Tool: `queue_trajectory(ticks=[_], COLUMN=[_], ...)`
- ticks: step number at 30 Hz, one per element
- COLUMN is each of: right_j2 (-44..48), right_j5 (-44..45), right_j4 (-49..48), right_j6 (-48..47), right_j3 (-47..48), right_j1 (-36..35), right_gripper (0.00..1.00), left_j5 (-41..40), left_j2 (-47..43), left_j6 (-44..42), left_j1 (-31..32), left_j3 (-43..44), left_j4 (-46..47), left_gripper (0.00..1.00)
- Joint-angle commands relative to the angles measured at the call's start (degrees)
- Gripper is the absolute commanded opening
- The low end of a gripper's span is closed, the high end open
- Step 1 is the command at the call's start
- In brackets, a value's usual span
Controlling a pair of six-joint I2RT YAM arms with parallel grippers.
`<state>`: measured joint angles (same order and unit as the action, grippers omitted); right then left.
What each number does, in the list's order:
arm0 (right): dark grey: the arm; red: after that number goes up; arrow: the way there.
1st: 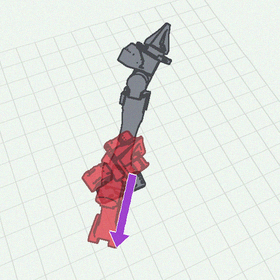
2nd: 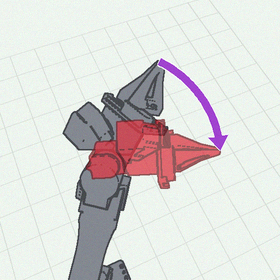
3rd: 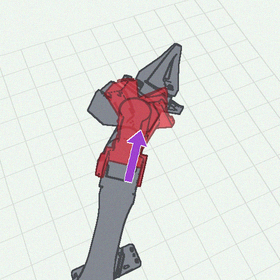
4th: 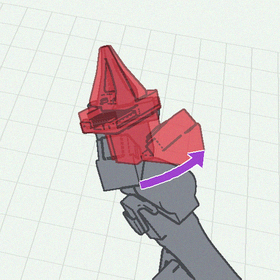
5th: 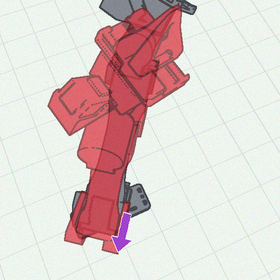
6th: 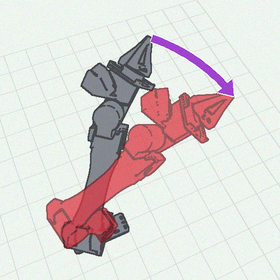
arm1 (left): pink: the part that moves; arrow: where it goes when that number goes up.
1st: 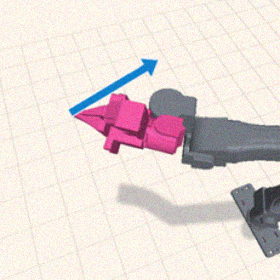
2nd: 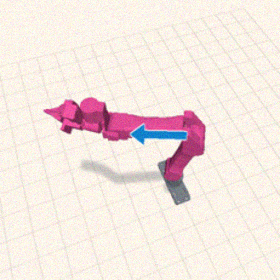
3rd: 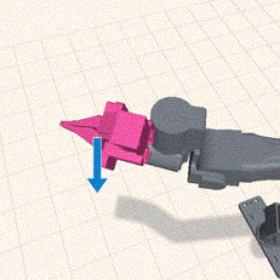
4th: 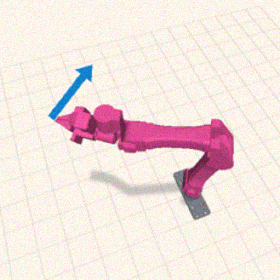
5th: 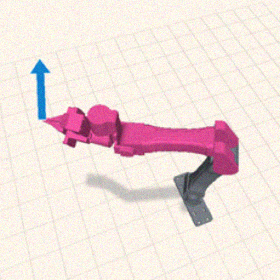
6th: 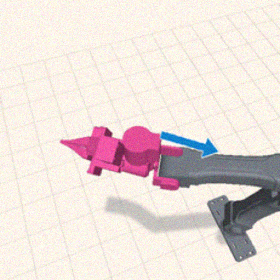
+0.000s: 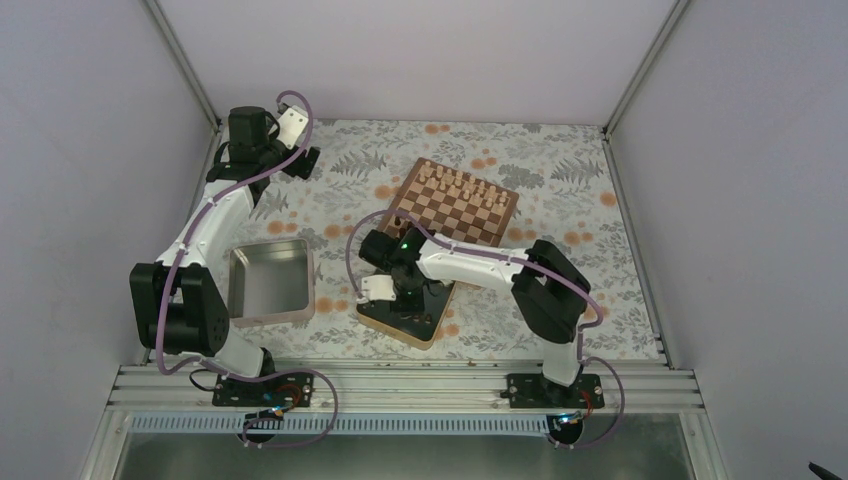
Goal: Set up the chess pieces on the board
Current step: Pick up the chess piece from the storage box, then place the chess piece on the chessboard.
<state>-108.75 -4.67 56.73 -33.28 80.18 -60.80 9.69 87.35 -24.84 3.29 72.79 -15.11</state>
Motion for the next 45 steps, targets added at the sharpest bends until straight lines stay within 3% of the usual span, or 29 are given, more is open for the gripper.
queue_trajectory(ticks=[1, 12, 17, 24, 29, 35, 45], right_j2=[-1.8, -4.0, -3.3, 1.4, 6.2, 9.2, 4.7], right_j5=[0.2, 0.4, 0.9, 2.8, 3.5, 3.9, 0.2], right_j4=[-2.0, -3.7, -4.0, -1.0, 3.3, 6.2, 2.0], right_j6=[0.5, 0.2, 0.5, 1.0, 0.0, -3.2, -7.3], right_j3=[-0.2, -1.6, -1.3, 1.0, 6.2, 11.0, 6.5], right_j1=[-0.6, -0.5, -0.2, 1.6, 6.9, 18.8, 29.3], right_gripper=[0.43, 0.32, 0.15, 0.1, 0.1, 0.09, 0.09], left_j5=[1.2, 1.5, 1.5, 1.4, 1.4, 1.2, 1.2], left_j2=[-1.6, -1.5, -1.6, -1.9, -1.9, -2.1, -2.0], left_j6=[0.1, 0.1, 0.1, 0.1, 0.2, 0.1, 0.0], left_j1=[0.2, 0.1, 0.2, 0.1, 0.1, 0.2, 0.1], left_j3=[0.7, 0.5, 0.6, 0.8, 0.9, 0.7, 0.4], left_j4=[0.5, 0.5, 0.4, 0.2, 0.2, 0.4, 0.6], left_gripper=[1.0, 1.0, 1.0, 1.0, 1.0, 1.0, 1.0])
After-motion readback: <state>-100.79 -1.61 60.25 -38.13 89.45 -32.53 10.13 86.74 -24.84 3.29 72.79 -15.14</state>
